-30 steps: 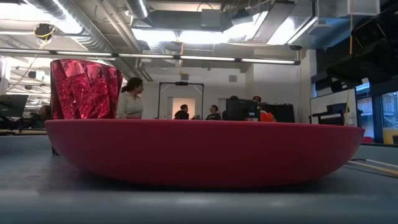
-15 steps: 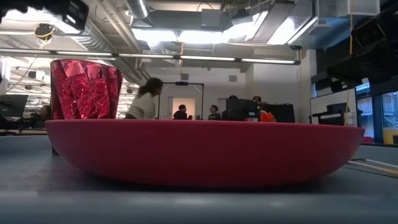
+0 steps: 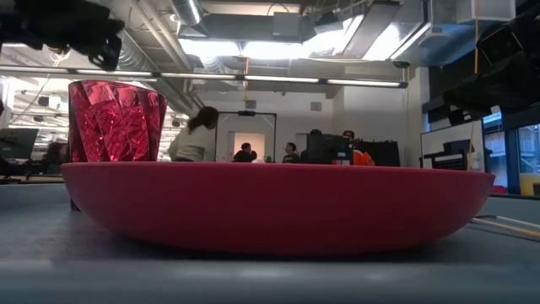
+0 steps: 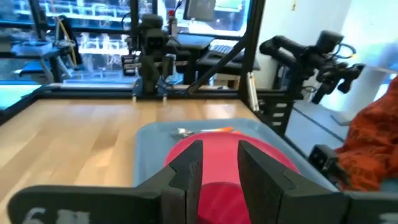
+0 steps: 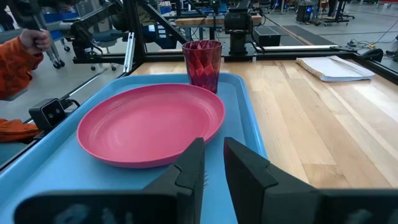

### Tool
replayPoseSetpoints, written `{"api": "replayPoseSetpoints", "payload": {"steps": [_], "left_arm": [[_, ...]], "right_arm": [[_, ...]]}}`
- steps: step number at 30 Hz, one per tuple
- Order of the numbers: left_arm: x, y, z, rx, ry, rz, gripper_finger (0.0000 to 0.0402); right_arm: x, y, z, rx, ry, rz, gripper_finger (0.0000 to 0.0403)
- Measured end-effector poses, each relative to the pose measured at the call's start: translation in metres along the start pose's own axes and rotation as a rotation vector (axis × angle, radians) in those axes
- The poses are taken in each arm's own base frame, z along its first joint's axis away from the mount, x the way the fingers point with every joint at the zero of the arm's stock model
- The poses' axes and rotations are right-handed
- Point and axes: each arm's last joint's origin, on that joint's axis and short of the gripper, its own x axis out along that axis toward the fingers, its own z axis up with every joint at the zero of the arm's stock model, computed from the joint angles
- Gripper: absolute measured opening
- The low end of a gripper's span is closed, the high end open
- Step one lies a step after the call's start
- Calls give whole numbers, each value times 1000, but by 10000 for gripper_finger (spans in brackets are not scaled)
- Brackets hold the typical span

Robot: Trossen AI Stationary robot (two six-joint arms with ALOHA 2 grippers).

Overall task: Pick and place plate/cup/fork/spoon on tray
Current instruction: Return to Home Position

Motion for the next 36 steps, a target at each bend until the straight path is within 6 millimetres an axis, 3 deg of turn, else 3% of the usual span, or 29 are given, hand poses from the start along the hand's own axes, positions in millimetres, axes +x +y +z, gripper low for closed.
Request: {"api": "replayPoseSetpoints", "payload": {"steps": [29,36], "left_arm": [[3,11,-48,-33,6,63,94],[2,10,-48,-28,11,54,94]], "right_arm": [[0,0,0,0,0,0,65],[0,0,0,0,0,0,65]]}}
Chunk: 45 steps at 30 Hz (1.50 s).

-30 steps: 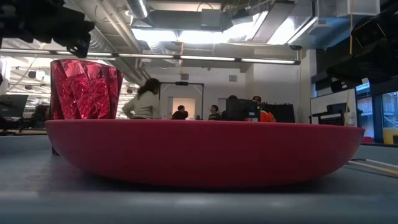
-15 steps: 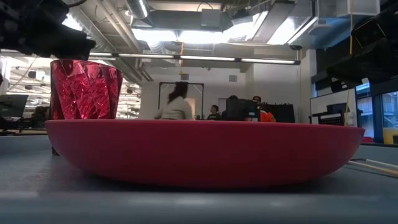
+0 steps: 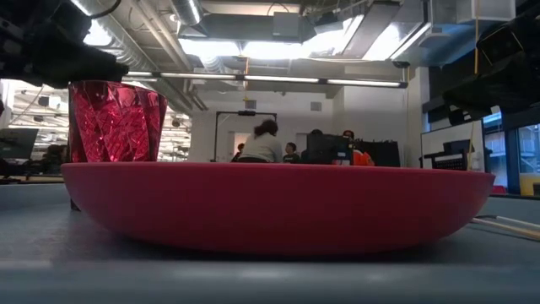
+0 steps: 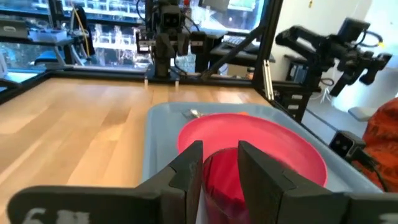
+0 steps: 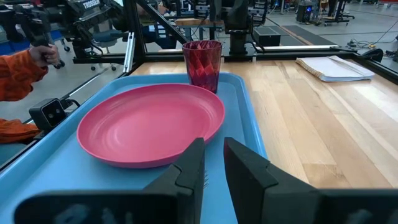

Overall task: Pick and place plate/cup/fork/spoon on tray
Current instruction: Return to Home Position

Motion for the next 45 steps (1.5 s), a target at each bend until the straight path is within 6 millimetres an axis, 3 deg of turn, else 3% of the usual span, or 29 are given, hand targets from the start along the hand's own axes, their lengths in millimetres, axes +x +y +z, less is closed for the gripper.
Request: {"api": "replayPoseSetpoints", "payload": {"steps": [6,23,45], "left_arm": [[-4,1,-8,2,76,12,94],[-9,9,-2,154,11,81,94],[-10,14,-2,181,12,142,94]], "right_arm": [[0,0,0,0,0,0,65],[0,0,0,0,0,0,65],[0,0,0,0,0,0,65]]}}
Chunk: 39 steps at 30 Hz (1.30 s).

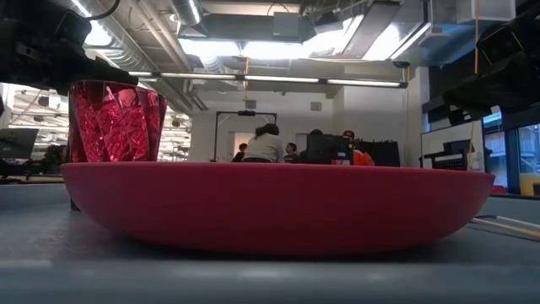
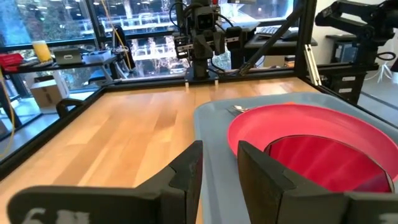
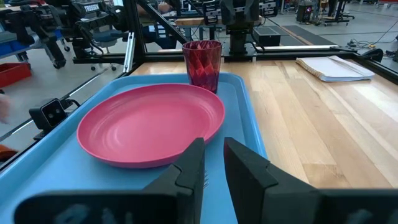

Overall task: Pick and place plate/cup/fork/spoon on tray
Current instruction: Return to Home Position

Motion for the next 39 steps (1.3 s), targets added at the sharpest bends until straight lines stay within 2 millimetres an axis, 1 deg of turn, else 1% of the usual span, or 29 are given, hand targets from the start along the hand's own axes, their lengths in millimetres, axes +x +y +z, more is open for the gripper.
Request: {"api": "replayPoseSetpoints", "payload": {"steps": [22,33,39], "left_arm": [[0,0,0,0,0,3,94],[0,0,0,0,0,3,94],[0,0,0,0,0,3,94]], "right_arm": [[-1,0,2,0,-18,0,65],[-13,-7,14,2,-192,-67,65],[-14,-10,15,4,-196,-99,65]]}}
